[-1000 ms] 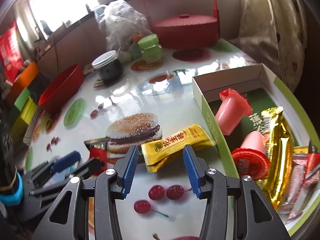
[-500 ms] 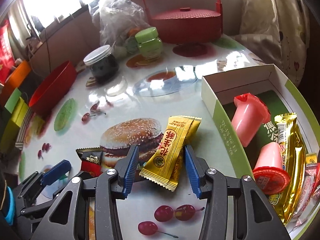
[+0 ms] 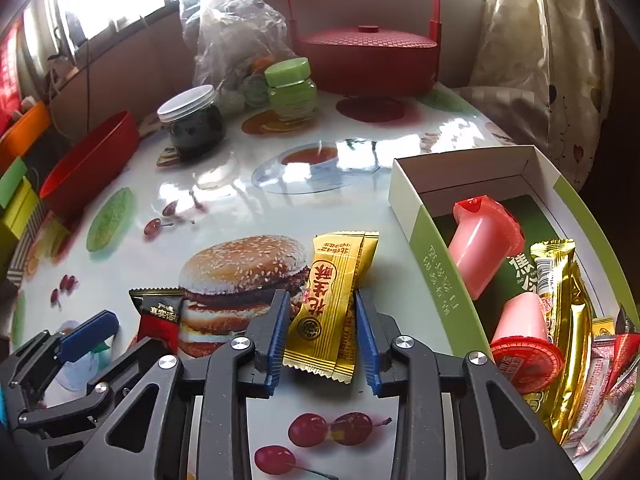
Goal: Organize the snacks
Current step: 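Grasp a yellow candy packet with the right gripper while the left approaches a red packet, then close the left gripper on the red-and-black candy packet and lift, then carry the red packet and yellow packet over the green box with both grippers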
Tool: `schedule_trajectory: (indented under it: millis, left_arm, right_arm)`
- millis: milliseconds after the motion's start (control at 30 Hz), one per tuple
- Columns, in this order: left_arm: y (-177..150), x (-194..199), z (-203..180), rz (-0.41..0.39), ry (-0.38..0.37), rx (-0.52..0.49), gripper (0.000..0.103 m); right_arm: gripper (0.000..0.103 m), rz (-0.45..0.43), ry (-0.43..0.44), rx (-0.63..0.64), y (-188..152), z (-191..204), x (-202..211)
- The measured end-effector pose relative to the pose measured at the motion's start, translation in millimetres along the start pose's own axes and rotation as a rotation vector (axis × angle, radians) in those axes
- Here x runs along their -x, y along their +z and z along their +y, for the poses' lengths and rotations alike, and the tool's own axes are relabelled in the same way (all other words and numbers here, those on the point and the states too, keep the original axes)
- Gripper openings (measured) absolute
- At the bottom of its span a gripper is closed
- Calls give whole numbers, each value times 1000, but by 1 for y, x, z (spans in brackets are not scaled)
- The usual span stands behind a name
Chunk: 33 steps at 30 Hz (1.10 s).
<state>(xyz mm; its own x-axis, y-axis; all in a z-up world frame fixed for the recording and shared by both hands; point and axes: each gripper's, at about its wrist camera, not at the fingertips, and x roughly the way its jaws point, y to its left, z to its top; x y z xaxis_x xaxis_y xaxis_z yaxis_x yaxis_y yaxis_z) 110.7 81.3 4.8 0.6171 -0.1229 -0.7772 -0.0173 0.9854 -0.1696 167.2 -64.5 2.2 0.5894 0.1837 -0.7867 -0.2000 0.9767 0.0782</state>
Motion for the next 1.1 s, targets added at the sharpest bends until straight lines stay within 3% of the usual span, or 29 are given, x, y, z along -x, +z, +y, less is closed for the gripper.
schedule_trajectory:
  millis: [33,100,167,433,533,700,833,900,1100]
  left_arm:
    - [0,0,0,0,-2,-1,58]
    - [0,1,-1,0,-21,-2,42]
    - [-1,1,-3,3,-49,-3,36]
    - [4,-4,-5,12,-85,39,36]
    - [8,-7,-10,17,-60,25,42]
    - [11,-12,-21,14,17,-29,42]
    - [10,-12,-20,0,22,-41,42]
    - [10,-12,-19,-2,27,-38,28]
    - [10,-10,-15,-8,16,-23,26]
  right_arm:
    - [30,-2,-2,4,-1,0,0]
    - [29,-5,-4,12,-2,1,1]
    - [27,-9,-2,16,-3,2,3]
    - [26,-13,13,15,-6,2,6]
    - [26,-14,16,15,-6,2,6]
    - [26,-14,25,10,-8,2,8]
    - [26,-14,30,5,-9,1,10]
    - [26,-15,32,4,-9,1,10]
    - [25,-20,33,-2,-10,0,14]
